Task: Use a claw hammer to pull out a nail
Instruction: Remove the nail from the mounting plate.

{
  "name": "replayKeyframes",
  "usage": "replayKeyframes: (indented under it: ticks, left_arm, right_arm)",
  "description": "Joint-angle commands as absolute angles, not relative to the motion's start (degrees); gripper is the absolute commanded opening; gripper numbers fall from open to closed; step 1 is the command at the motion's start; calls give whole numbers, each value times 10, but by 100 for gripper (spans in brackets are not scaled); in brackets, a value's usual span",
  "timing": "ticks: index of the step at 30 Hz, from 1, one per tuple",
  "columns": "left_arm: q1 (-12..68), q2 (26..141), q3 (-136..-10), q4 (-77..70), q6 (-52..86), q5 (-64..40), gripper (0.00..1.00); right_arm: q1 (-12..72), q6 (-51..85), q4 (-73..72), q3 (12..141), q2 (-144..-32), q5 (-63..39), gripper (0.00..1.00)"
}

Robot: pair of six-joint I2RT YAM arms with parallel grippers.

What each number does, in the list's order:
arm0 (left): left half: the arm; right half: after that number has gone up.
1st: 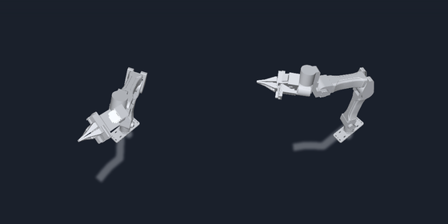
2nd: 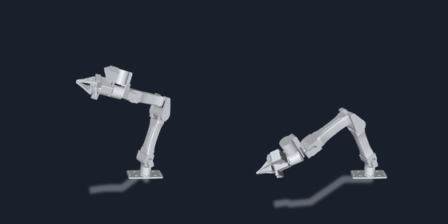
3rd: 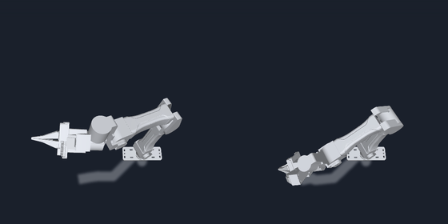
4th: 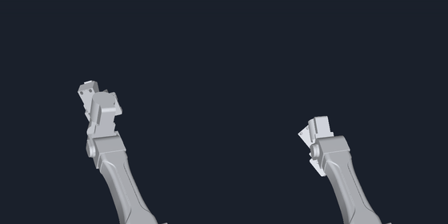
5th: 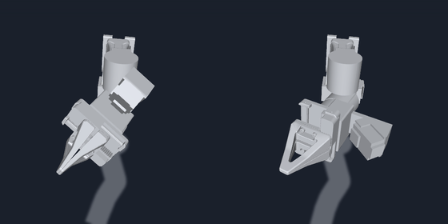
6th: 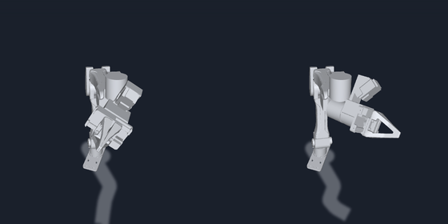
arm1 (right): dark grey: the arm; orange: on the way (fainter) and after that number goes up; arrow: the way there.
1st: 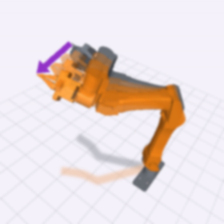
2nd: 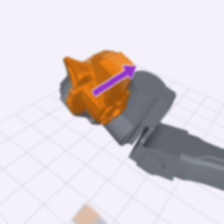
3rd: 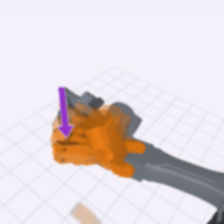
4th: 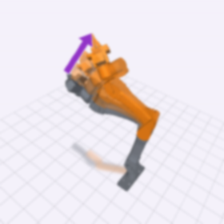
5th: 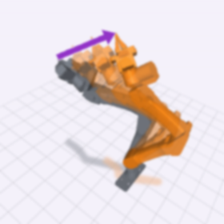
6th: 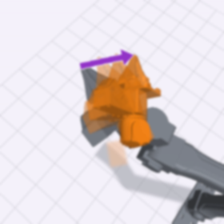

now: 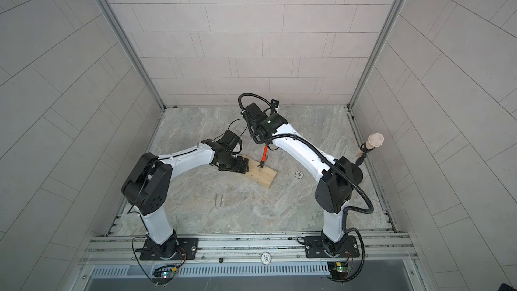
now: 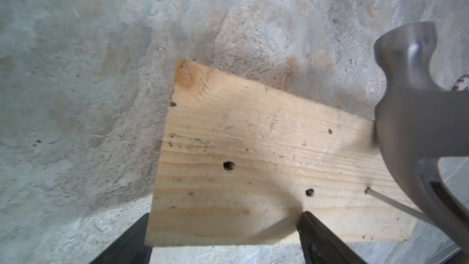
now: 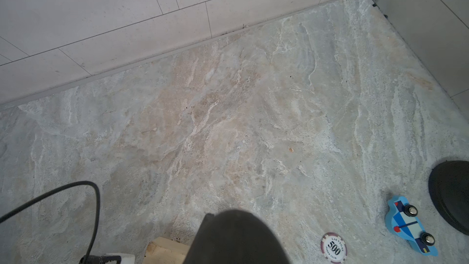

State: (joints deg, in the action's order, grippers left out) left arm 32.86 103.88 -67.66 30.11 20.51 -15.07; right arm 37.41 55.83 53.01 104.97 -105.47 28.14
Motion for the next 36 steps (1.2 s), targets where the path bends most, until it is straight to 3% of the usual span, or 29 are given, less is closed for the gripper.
replayKeyframes:
  ticks: [1,13,36]
  left_arm:
    - [342,1083,-655,345,178,-115,91]
    - [352,1089,-656,348,174,-110,91]
    - [418,1188,-628,371,168,13,91]
  right_arm:
    - [349,585,575,1058,-1072,266,0]
    - [320,563,624,1117,-1123,213,0]
    - [258,549,598,1125,-1147,138,0]
